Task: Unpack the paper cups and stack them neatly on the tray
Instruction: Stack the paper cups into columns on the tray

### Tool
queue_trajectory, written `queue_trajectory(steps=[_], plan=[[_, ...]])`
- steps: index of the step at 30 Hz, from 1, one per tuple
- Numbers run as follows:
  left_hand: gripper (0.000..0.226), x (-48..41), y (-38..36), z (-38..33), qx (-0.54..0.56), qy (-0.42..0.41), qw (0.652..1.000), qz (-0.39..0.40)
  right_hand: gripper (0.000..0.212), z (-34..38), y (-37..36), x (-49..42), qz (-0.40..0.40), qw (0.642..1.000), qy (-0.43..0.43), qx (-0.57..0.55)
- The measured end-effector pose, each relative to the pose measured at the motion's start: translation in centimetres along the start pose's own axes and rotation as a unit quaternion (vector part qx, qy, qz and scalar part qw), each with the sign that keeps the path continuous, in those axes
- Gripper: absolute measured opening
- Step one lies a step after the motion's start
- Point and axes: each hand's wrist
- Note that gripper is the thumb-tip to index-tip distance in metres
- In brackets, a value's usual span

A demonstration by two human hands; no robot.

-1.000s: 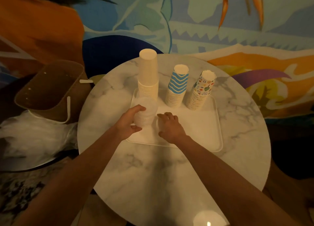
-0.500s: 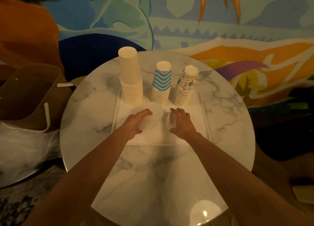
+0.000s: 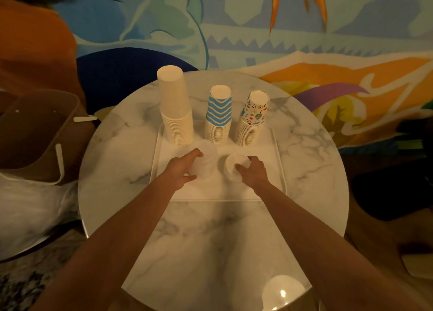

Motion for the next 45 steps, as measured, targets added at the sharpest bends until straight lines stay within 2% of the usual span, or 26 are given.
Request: queue_trajectory(steps=[4,8,10,12,13,14,16,18,19,21,28,30,32,34,36,38,40,43,45], plan=[[0.038,-0.2,0.4,-0.5,-0.014,-0.008,1.0,-0.021,0.057,0.6,-0.6,-0.3,0.011,1.0,0.009,-0.007],[0.049,-0.5,0.7,-0.7,-0.034,-0.04,0.998,-0.04,0.058,0.9,-0.8,-0.6,0.027,0.999,0.018,0.003],[0.062,-0.6,0.6,-0.6,-0.057,-0.086,0.992,-0.07,0.059,0.9,-0.7,-0.7,0.028,1.0,0.015,0.001],[0.069,-0.3,0.5,-0.5,-0.107,-0.173,0.973,-0.105,0.058,0.8,-0.5,-0.7,0.017,1.0,0.017,-0.008],[0.071,-0.1,0.4,-0.4,-0.164,-0.244,0.949,-0.116,0.057,0.8,-0.4,-0.7,0.011,1.0,0.025,-0.008],[0.073,0.3,0.4,-0.3,-0.237,-0.321,0.909,-0.118,0.058,0.8,-0.3,-0.6,0.005,0.999,0.038,-0.005],[0.074,0.7,0.6,0.0,-0.381,-0.431,0.812,-0.096,0.062,0.9,0.0,-0.2,0.003,0.997,0.082,0.017],[0.072,0.7,0.6,0.3,-0.491,-0.457,0.739,-0.064,0.066,1.1,0.1,0.3,0.014,0.986,0.147,0.078],[0.07,0.6,0.6,0.5,-0.529,-0.454,0.715,-0.056,0.068,1.1,0.1,0.5,0.022,0.978,0.174,0.114],[0.063,0.3,0.6,0.7,-0.567,-0.436,0.697,-0.055,0.069,1.0,0.0,0.7,0.028,0.968,0.193,0.157],[0.055,0.0,0.5,0.8,-0.565,-0.421,0.707,-0.062,0.072,0.7,-0.2,0.6,0.018,0.977,0.178,0.115],[0.057,0.1,0.4,0.7,-0.567,-0.42,0.706,-0.062,0.073,0.7,-0.2,0.4,0.021,0.978,0.176,0.114],[0.066,0.3,0.4,0.8,-0.551,-0.413,0.723,-0.062,0.078,0.7,-0.1,0.3,0.027,0.978,0.17,0.114],[0.079,0.6,0.4,1.1,-0.482,-0.408,0.771,-0.082,0.086,0.6,0.0,0.3,0.026,0.984,0.15,0.088],[0.08,0.7,0.2,1.2,-0.363,-0.384,0.84,-0.125,0.082,0.6,0.2,0.1,0.009,0.994,0.108,0.018],[0.075,0.3,0.2,1.3,-0.247,-0.298,0.91,-0.147,0.068,0.5,0.4,-0.1,0.003,0.998,0.054,-0.038],[0.073,-0.3,0.4,1.4,-0.156,-0.193,0.96,-0.132,0.058,0.4,0.7,-0.2,0.02,0.999,0.023,-0.039],[0.065,-1.0,1.0,1.5,-0.048,-0.085,0.993,-0.07,0.051,0.4,0.9,-0.3,0.039,0.999,0.03,-0.014],[0.058,-1.3,1.1,1.3,-0.035,-0.077,0.995,-0.056,0.048,0.5,1.1,-0.2,0.044,0.998,0.034,-0.009]])
Point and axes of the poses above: each hand's wrist, its own x-axis away from the middle knuckle, its own y-axis out of the back of the hand, z = x × y, and after that the axes turned 5 degrees about z, right-handed
